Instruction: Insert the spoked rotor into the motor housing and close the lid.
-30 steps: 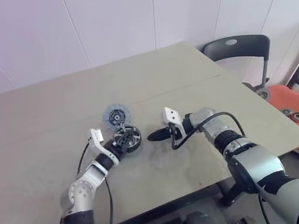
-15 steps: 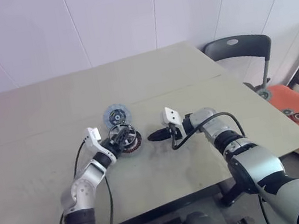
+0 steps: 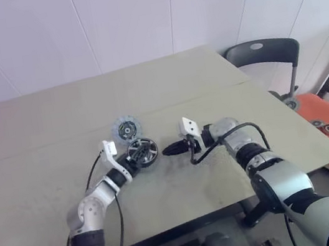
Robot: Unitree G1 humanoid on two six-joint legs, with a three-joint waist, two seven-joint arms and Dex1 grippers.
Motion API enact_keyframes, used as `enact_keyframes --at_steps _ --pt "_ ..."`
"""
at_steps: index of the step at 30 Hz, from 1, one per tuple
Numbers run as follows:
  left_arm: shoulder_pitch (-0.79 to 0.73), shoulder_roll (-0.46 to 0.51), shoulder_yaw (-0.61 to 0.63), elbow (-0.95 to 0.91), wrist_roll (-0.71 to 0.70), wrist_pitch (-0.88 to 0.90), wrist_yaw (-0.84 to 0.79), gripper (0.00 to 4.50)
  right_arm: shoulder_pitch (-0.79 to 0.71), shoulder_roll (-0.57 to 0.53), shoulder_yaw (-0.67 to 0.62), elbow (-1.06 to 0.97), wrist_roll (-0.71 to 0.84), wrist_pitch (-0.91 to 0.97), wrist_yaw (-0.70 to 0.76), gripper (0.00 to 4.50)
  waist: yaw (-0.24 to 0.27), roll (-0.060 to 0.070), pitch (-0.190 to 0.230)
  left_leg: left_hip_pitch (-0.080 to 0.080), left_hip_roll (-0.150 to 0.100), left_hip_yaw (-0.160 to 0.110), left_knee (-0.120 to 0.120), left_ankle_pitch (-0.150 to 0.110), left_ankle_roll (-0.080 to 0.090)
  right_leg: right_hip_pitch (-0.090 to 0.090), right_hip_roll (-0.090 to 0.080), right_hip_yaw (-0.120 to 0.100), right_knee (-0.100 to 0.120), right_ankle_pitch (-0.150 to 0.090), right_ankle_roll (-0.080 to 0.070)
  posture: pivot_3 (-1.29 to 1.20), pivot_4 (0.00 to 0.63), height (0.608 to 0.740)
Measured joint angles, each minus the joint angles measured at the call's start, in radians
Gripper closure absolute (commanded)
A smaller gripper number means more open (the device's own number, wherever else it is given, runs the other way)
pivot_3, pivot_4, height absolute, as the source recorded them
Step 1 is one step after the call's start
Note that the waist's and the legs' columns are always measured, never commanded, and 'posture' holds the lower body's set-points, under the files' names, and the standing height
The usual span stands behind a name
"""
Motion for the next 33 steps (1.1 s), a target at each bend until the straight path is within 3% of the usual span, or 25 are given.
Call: enact_keyframes --at_steps 31,33 --pt "-0.028 -0.015 0.012 0.08 0.057 -0.126 0.026 2.51 -0.005 -0.005 0.015 -0.021 -0.004 -0.022 -0.016 4.5 0.001 0.001 -0.001 0.003 0.0 -0.007 0.002 0.0 0.0 0.004 0.005 0.001 0.0 -0.002 0.0 0.0 0.0 0.74" --pt "-0.027 -0.015 0.008 0.081 0.064 -0.136 0.021 2.03 -0.005 -0.005 0.015 -0.021 -0.004 -0.022 -0.021 4.5 0.001 0.001 -0.001 0.003 0.0 -0.007 0.002 0.0 0.0 0.003 0.005 0.001 0.0 -0.002 0.0 0.0 0.0 0.74"
